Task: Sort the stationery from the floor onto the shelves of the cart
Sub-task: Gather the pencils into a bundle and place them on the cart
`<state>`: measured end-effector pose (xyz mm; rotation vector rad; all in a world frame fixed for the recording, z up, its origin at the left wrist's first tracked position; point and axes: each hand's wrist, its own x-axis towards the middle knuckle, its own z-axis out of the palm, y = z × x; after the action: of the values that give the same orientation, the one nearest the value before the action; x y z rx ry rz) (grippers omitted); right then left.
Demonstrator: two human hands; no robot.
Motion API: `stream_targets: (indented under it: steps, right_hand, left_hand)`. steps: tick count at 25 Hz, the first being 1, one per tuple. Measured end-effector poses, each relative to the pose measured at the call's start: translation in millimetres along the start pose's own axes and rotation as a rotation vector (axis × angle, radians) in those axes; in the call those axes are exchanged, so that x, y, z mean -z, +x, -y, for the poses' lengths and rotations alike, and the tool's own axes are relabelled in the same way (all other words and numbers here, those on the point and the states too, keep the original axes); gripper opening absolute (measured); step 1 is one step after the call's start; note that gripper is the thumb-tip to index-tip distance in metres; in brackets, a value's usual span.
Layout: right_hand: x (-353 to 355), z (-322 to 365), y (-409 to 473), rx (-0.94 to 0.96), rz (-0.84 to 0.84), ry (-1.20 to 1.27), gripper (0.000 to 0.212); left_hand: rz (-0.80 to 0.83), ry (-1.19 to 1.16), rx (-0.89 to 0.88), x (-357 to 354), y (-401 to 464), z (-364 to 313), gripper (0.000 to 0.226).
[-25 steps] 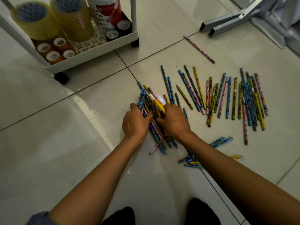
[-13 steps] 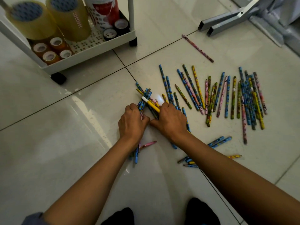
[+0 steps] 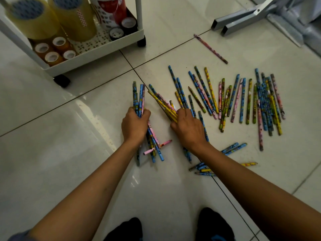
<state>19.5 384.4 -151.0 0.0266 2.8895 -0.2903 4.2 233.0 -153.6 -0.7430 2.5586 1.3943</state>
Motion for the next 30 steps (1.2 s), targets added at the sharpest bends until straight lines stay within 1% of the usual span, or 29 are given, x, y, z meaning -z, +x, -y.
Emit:
stream_targets:
  steps: [3,5,10,14,15,17,19,21,22,24,25,27,28,30]
  right_hand:
    - [-4.3,3.3,-4.5,0.044,-0.059,-0.055,0.023]
    - [-6.6,7.3,-5.1,0.036,-0.044,-0.056,0.023]
    - [-6.7,15.8,4.3,-0.076,-0.008,0.002,0.024]
    - [0.2,12.3,3.0,0.010,0.043,-0.073,0.027]
    - [5.3,9.3,4.6,0.018,0.064,-0.046,0.030]
    - [20.6,2.8,9.2,-0.043,0.109,0.142,0.033]
    - [30.6,-6.0,10.7,-0.111,0.121,0.350,0.025]
    - [31.1,-17.7,7.4,-0.152,0.094,0.483,0.020]
    - [28.4,-23.6,4.3,-0.175,0.084,0.557,0.021]
    - [25.1,-31.8,-5.9,-0.216,0.076,0.741,0.023]
    - [25.0,-34.0,-10.4,-0.234,0.071,0.859,0.022]
    - [30.9,-37.6,-19.7,-0.279,0.049,1.087,0.021]
    - [34.0,-39.7,-23.4,-0.301,0.025,1.139,0.022]
    - [39.1,-50.1,-28.3,-0.346,-0.047,1.091,0.018]
  left_hand:
    - [0.016,-0.288,0.064,-3.6,0.0,0.1,0.015]
    - [0.018,-0.412,0.089,-3.5,0.8,1.4,0.015]
    - [-0.033,-0.391,0.077,4.7,5.3,5.2,0.020]
    - [0.008,-0.281,-0.003,12.2,0.5,7.6,0.026]
    - [0.037,-0.253,-0.027,14.9,-2.2,7.6,0.028]
    - [0.131,-0.165,-0.082,17.7,-9.9,8.1,0.032]
    - [0.260,-0.026,-0.147,16.3,-24.8,10.5,0.038]
    - [0.394,0.200,-0.249,9.6,-39.7,15.0,0.045]
    - [0.435,0.328,-0.322,4.6,-44.3,18.0,0.045]
    - [0.432,0.486,-0.442,-0.7,-46.5,18.9,0.033]
    - [0.404,0.499,-0.466,-1.1,-43.9,18.5,0.027]
    - [0.356,0.492,-0.492,-2.3,-39.3,17.7,0.023]
    - [0.343,0.488,-0.500,-1.8,-38.6,17.4,0.024]
    - [0.339,0.389,-0.450,-0.4,-39.6,13.6,0.026]
